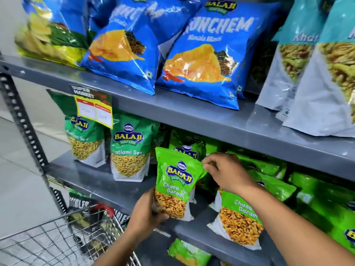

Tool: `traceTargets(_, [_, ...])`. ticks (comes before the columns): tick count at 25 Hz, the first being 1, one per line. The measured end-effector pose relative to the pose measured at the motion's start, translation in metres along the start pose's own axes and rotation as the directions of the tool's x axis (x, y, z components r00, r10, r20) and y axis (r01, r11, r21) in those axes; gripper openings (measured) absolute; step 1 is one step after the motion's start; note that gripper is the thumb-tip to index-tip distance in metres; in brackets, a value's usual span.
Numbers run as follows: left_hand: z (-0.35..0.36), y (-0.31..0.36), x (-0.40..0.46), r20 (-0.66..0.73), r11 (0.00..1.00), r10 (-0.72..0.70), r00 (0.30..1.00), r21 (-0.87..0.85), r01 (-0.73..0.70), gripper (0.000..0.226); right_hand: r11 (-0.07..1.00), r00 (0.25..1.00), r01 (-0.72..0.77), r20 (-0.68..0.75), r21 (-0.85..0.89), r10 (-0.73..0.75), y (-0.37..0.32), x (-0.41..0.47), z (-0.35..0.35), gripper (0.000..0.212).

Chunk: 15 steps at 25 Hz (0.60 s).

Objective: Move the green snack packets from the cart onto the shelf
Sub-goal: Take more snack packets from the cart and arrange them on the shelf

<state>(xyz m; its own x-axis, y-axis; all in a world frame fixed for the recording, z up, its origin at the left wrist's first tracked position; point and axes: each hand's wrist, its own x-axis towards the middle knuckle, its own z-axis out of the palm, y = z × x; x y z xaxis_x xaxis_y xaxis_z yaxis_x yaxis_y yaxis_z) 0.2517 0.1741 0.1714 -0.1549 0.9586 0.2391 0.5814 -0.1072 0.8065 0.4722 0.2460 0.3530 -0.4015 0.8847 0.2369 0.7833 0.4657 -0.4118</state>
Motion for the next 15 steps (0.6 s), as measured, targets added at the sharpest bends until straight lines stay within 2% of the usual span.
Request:
traceTargets(3, [-0.004, -0.006, 0.021, 0.081, 0.998, -0.055, 0.995, 0.039, 0.052, 0.055, 0.998, 0.995, -0.038, -0.090, -0.040, 0.034, 0.000, 0.000, -0.002, 0.007])
traceTargets(6, [-0.004, -0.017, 0.024, 0.135, 0.998, -0.042, 0.990, 0.047, 0.036, 0.057, 0.995, 0.990, -0.063, -0.132, -0.074, 0.053, -0.009, 0.000, 0.002, 0.012])
traceTargets(8, [-0.003, -0.023, 0.023, 0.167, 0.999, -0.045, 0.985, 0.032, 0.041, 0.063, 0.995, 0.993, 0.001, -0.114, -0.102, -0.012, -0.028, 0.007, 0.009, 0.023])
traceTargets(10, [-0.002, -0.026, 0.023, 0.183, 0.999, -0.048, 0.982, 0.014, 0.046, 0.067, 0.979, 0.993, 0.071, -0.078, -0.190, -0.087, -0.051, 0.022, 0.021, 0.034])
traceTargets(11, [-0.002, -0.027, 0.023, 0.188, 0.999, -0.045, 0.981, 0.009, 0.044, 0.066, 0.966, 0.996, 0.064, -0.040, -0.252, -0.076, -0.061, 0.032, 0.028, 0.037])
traceTargets(13, [-0.002, -0.028, 0.024, 0.184, 0.999, -0.035, 0.982, 0.007, 0.034, 0.064, 0.929, 0.999, 0.025, 0.037, -0.369, -0.012, -0.073, 0.047, 0.037, 0.032])
traceTargets(15, [-0.001, -0.029, 0.024, 0.186, 0.999, -0.046, 0.981, 0.004, 0.046, 0.064, 0.887, 1.000, 0.014, 0.010, -0.461, -0.010, -0.075, 0.053, 0.043, 0.019])
